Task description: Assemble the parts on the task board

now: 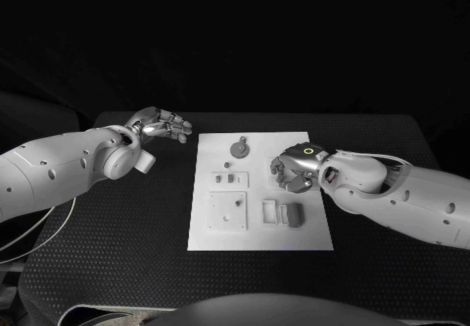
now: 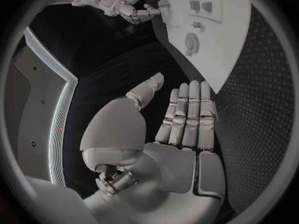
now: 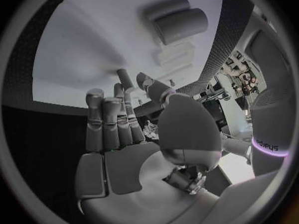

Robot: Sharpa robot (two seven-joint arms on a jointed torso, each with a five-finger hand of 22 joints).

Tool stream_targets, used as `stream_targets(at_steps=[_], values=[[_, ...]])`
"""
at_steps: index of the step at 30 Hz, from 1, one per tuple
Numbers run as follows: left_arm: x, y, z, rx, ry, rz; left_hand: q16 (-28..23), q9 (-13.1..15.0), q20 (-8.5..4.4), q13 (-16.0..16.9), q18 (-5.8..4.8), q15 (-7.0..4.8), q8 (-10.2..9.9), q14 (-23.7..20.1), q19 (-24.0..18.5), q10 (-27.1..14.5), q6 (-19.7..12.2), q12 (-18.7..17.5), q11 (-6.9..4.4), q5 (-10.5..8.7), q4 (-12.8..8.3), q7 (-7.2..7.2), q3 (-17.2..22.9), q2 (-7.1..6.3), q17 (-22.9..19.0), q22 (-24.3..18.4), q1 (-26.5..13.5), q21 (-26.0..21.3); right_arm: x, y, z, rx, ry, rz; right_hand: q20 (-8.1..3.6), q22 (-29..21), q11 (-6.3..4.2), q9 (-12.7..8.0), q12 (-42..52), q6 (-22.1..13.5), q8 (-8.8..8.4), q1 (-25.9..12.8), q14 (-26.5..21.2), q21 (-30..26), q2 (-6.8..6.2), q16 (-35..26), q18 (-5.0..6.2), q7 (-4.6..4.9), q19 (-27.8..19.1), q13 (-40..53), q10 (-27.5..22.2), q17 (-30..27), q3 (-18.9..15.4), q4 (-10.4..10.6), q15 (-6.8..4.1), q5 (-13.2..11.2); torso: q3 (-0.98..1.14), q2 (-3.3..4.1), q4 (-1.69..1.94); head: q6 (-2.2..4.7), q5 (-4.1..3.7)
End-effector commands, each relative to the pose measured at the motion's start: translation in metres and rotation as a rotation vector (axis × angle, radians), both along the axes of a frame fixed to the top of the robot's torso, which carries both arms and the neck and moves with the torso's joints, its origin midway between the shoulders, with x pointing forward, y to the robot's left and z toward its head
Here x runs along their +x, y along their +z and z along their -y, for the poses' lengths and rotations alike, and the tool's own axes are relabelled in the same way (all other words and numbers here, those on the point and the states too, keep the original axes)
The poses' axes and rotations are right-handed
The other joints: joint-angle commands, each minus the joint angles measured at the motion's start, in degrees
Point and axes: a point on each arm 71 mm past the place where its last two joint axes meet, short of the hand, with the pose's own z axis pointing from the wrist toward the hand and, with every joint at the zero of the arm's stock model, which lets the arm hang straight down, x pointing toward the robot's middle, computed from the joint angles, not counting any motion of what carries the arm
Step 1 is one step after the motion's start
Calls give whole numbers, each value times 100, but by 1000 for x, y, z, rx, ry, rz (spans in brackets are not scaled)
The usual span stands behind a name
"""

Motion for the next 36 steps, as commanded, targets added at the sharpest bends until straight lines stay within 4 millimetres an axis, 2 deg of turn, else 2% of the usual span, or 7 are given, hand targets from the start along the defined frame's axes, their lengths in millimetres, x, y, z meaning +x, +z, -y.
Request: stream_targets(at_steps=[1, 5, 7, 14, 21, 29, 36], values=[[0, 1, 1, -13, -16, -2, -40, -10, -9, -7, 40, -8, 19, 49, 44, 27, 27, 28, -5, 36, 9, -18, -33, 0, 7, -10, -4, -2, -1, 2, -5, -6, 35, 58, -31, 89, -2, 17, 30, 100, 64, 9, 9, 15, 133, 10, 399, 17, 5, -15, 89, -11, 4, -78, -50, 30, -1, -2, 0, -5, 6], [-1, 1, 2, -14, -20, -5, -46, -11, -10, -12, 38, -9, 21, 51, 46, 29, 26, 28, -5, 36, 12, -18, -37, 12, 12, -13, -16, -3, -1, 2, -8, -12, 44, 74, -32, 88, -30, 33, 82, 213, 121, 7, 28, 16, 258, 5, 399, 34, 18, -8, 207, -23, 4, -187, -75, 32, -1, -1, -1, -10, 7], [-1, 1, 2, -14, -20, -6, -49, -12, -11, -15, 38, -9, 22, 53, 46, 31, 27, 27, -5, 36, 13, -18, -39, 21, 16, -14, -24, -3, -2, 2, -9, -19, 49, 79, -32, 86, -79, 59, 157, 339, 184, -4, 40, 17, 316, 0, 399, 39, 30, 38, 334, -30, 4, -241, -123, 32, 0, -1, 0, -13, 9], [-1, 0, 1, -13, -20, -11, -58, -16, -11, -23, 36, -9, 23, 53, 45, 29, 23, 24, -4, 34, 13, -17, -44, 32, 23, -18, -40, -5, 0, 0, -7, -44, 41, 87, -36, 81, -114, 74, 200, 424, 218, -3, 53, 11, 389, -11, 399, 28, 42, 82, 396, -40, 27, -318, -158, 34, 2, -2, -2, -21, 11], [-1, 0, 1, -13, -22, -14, -68, -19, -12, -30, 34, -8, 22, 50, 40, 25, 17, 20, -2, 29, 10, -16, -48, 37, 29, -22, -48, -8, 1, -2, -4, -75, 24, 71, -28, 77, -110, 76, 191, 452, 224, -48, 41, -1, 358, -26, 399, 23, 33, 92, 373, -46, 22, -336, -154, 33, 4, -3, -5, -28, 14], [-1, 0, 0, -14, -23, -19, -84, -25, -10, -42, 31, -4, 18, 43, 31, 16, 3, 13, 3, 17, 8, -10, -59, 36, 37, -28, -64, -13, 2, -4, -2, -93, 13, 58, 9, 65, -32, 37, 86, 350, 138, -212, -31, -55, 114, -43, 399, 6, -17, 79, 171, -45, 31, -249, -79, 35, 4, -2, -4, -32, 12], [-1, 0, 0, -14, -25, -23, -95, -29, -8, -49, 28, -2, 16, 39, 25, 9, -5, 9, 7, 11, 8, -7, -66, 36, 43, -32, -74, -16, 2, -4, -2, -97, 13, 58, 12, 65, -23, 30, 77, 327, 122, -218, -39, -59, 72, -38, 399, -5, -16, 83, 150, -41, 45, -223, -70, 34, 3, -1, -2, -38, 9]])
